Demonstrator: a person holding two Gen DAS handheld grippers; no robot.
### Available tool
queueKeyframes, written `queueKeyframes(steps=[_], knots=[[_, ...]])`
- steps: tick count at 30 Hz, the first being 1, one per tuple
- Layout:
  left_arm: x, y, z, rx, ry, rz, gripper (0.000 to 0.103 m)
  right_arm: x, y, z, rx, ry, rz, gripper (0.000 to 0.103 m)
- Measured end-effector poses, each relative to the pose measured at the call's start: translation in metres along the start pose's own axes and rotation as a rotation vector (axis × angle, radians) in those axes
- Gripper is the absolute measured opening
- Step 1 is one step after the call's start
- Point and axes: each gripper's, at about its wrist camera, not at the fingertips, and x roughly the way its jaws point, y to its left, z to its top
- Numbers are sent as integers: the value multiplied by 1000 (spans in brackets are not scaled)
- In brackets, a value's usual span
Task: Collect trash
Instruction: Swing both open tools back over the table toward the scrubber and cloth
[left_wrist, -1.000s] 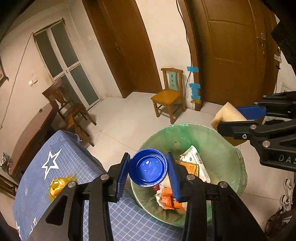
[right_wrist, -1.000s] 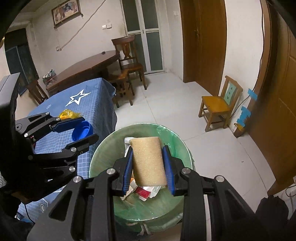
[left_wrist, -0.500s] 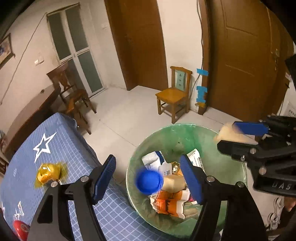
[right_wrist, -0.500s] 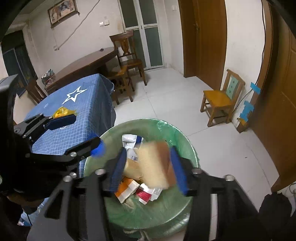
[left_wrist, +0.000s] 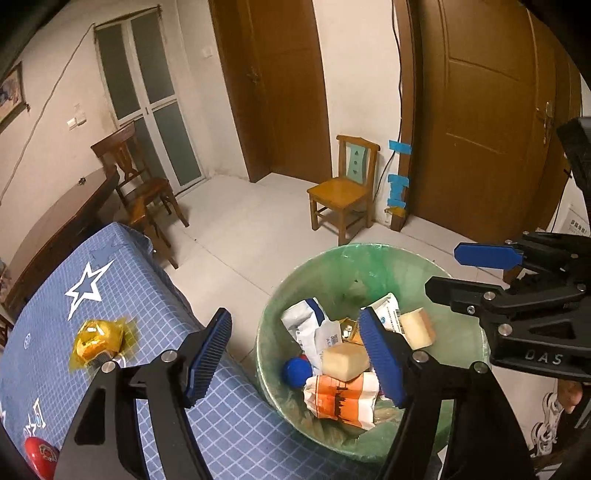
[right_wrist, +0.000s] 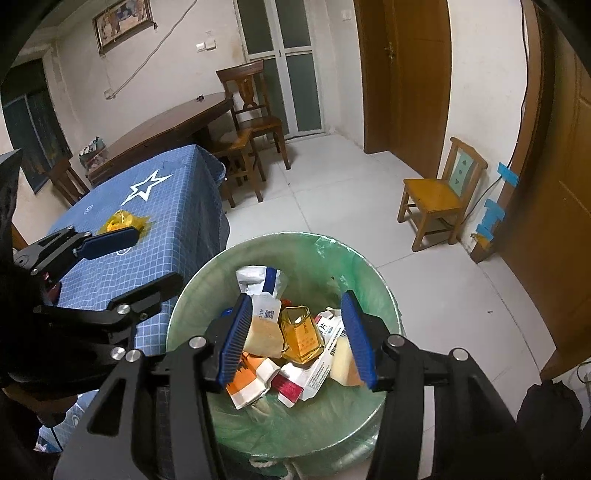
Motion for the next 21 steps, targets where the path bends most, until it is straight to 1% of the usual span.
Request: queueKeyframes(steps=[2, 4, 6, 9, 11, 13, 15, 18, 20, 21], knots=[[-10, 5, -5, -19, -33, -46, 72, -4, 3, 0, -1, -23, -20, 48], [-23, 12, -12, -24, -78, -92, 72, -10, 8, -2, -6, -65, -44, 48], [-37, 19, -19, -21, -132, -134, 72, -21, 18, -6, -17, -124, -51, 48], [-61, 34, -33, -40, -195, -190, 72, -37, 31, -11, -21, -198, -61, 48], [-83, 45, -45, -42, -236, -206, 72, -48, 41, -16, -26, -246, -57, 48], [-106, 57, -60, -51, -261, -193, 72, -58, 52, -21, -37, -291, -34, 48], [-133, 76, -80, -89, -275, -159, 72, -62, 64, -25, -44, -320, -6, 48], [-175, 111, -116, -175, -301, -54, 72, -62, 90, -30, -66, -330, 71, 48], [-200, 136, -142, -243, -308, 23, 73, -58, 111, -32, -95, -319, 123, 48], [-211, 150, -155, -280, -303, 76, 73, -55, 120, -33, -110, -312, 143, 48]])
